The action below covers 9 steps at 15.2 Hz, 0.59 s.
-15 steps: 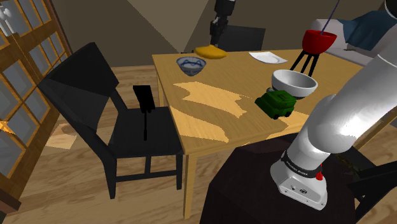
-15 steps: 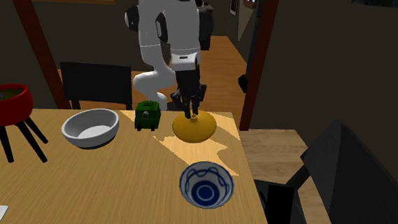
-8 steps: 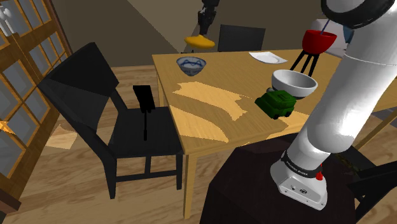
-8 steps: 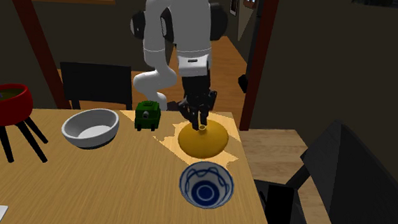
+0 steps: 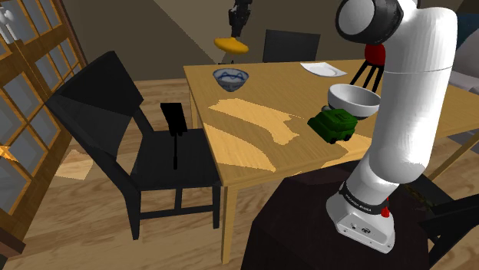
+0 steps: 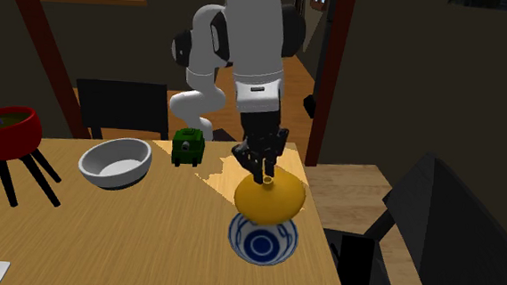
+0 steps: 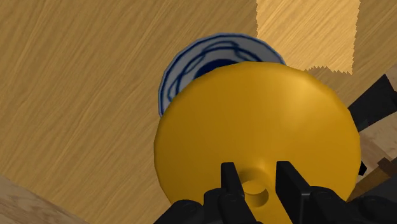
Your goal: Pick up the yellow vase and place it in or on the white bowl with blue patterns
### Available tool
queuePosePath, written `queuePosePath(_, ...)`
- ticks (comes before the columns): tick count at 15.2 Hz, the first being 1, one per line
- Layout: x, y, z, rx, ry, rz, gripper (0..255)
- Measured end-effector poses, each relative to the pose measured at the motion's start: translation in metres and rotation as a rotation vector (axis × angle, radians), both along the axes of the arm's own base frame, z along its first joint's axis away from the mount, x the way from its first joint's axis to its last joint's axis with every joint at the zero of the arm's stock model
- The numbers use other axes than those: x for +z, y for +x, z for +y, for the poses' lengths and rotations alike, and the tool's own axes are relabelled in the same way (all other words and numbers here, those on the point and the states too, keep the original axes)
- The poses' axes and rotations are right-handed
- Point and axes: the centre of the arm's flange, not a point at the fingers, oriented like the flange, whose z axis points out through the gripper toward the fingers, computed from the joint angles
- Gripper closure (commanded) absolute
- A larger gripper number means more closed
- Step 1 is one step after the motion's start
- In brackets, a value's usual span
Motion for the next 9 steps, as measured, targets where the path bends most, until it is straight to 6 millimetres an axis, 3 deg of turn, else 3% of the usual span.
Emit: queuePosePath(9, -0.047, 0.000, 0.000, 0.000, 0.000, 0.000, 255)
